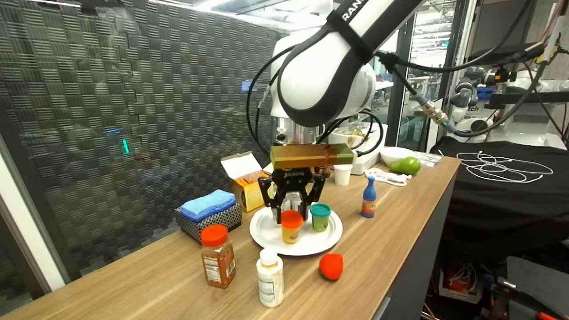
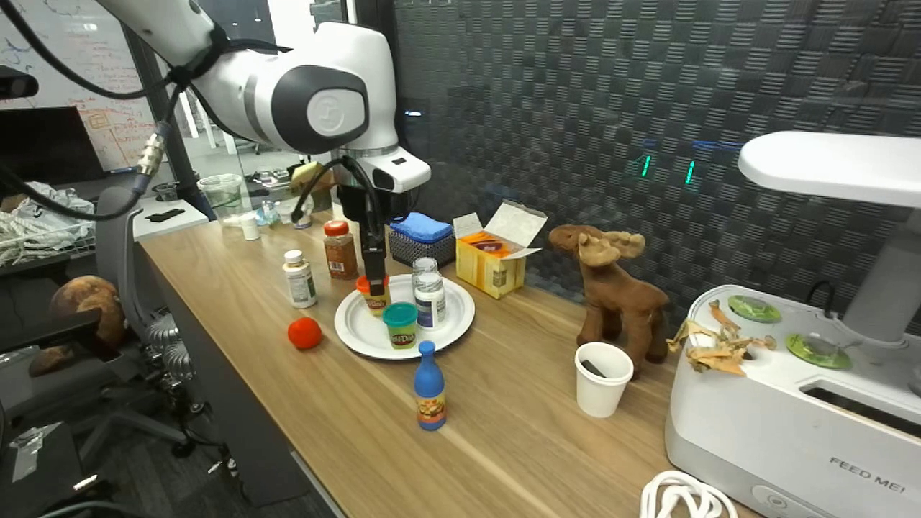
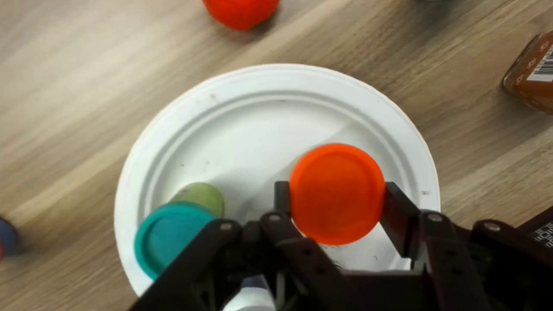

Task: Put all the objects surrounding the plate on the plate.

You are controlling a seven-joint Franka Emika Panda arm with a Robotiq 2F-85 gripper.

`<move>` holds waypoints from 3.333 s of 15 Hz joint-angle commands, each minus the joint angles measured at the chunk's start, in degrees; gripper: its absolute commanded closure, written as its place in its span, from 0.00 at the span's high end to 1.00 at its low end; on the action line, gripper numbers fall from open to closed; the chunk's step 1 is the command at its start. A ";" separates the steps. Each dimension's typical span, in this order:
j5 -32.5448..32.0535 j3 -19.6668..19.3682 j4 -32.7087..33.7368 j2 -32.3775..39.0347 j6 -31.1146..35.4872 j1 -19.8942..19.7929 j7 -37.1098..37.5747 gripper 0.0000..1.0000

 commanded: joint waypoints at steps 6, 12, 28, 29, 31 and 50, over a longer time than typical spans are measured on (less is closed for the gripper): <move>0.30 -2.18 13.77 9.87 1.33 2.24 -3.04 0.29; 0.19 -3.22 16.18 10.91 1.31 2.52 -3.00 0.29; 3.00 -0.89 14.97 9.27 -3.02 2.23 -9.26 1.00; 3.67 -0.42 14.72 8.64 -3.57 2.22 -10.12 1.00; 5.08 0.41 14.05 7.18 -3.39 2.33 -11.76 1.00; 3.13 2.32 3.30 -9.21 -13.88 5.34 -12.39 1.00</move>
